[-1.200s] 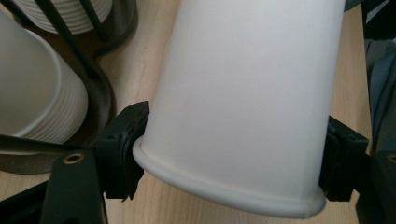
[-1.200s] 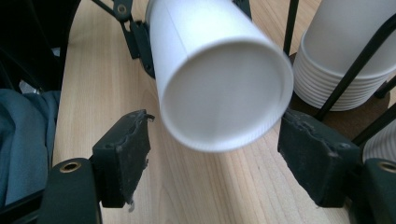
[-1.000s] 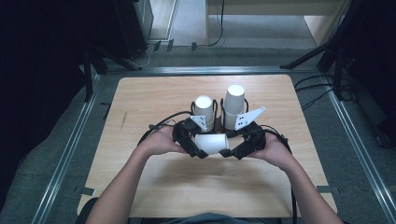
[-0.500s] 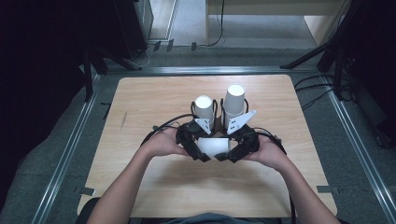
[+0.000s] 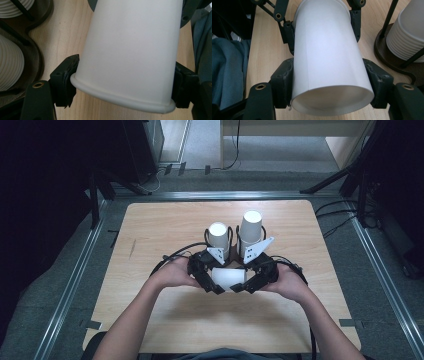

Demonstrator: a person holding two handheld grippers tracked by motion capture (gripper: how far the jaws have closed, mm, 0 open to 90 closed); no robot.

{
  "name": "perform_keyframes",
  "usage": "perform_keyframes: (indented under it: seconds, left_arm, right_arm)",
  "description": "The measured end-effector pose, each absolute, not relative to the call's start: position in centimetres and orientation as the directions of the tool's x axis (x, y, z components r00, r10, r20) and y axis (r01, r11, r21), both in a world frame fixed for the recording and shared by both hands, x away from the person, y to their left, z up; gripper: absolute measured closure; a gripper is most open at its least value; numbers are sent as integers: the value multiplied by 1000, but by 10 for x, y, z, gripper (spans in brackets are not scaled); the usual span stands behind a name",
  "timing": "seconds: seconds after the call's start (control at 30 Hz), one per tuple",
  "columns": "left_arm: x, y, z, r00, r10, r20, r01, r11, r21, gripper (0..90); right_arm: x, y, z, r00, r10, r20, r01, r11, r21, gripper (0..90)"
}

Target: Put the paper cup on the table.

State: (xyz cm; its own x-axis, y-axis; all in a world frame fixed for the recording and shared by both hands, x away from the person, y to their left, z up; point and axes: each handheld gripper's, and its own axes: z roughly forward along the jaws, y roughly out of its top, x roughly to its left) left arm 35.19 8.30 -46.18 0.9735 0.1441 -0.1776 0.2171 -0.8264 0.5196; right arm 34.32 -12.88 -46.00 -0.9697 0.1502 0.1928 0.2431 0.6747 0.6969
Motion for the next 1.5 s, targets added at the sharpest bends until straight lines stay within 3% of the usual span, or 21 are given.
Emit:
perform_keyframes:
  seconds: [0.5, 0.97, 1.5]
  left_arm:
    - [354, 93, -456, 959, 211, -191, 284, -736, 615, 93]
    - [352, 98, -457, 944, 236, -230, 329, -663, 673, 92]
    - [349, 97, -456, 944, 184, -275, 329, -598, 731, 136]
  right_arm:
    - [345, -138, -455, -970, 161, 183, 244, 647, 722, 337]
    - [346, -148, -446, -969, 164, 187, 248, 596, 764, 335]
    - [343, -147, -441, -970, 131, 206, 243, 560, 792, 333]
